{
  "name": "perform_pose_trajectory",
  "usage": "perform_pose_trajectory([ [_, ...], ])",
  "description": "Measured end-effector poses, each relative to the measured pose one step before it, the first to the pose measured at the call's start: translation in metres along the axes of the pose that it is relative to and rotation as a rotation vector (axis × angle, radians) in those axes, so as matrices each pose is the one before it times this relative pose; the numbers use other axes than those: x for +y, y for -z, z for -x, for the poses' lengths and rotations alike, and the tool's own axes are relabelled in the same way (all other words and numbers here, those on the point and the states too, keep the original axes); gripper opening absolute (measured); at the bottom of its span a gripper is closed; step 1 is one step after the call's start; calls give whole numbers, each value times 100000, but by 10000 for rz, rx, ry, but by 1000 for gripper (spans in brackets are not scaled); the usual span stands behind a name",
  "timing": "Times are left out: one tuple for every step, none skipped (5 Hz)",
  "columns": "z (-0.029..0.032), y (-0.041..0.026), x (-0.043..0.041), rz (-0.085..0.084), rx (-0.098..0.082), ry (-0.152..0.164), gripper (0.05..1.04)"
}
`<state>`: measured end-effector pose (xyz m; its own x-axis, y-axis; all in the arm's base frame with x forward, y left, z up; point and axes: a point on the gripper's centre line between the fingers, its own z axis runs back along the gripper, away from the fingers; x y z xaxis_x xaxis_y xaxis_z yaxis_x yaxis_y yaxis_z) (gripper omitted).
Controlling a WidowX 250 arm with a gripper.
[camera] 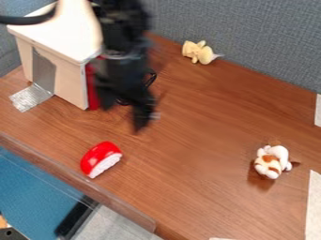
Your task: Moved something to the front right side of the table
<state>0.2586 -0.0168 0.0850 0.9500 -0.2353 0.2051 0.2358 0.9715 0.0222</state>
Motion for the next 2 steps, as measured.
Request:
perform_pose_trajectory([
  [-3242,-486,-3575,350,-652,997,1001],
  [-3597,1146,-3777,415,-286,571,1001],
])
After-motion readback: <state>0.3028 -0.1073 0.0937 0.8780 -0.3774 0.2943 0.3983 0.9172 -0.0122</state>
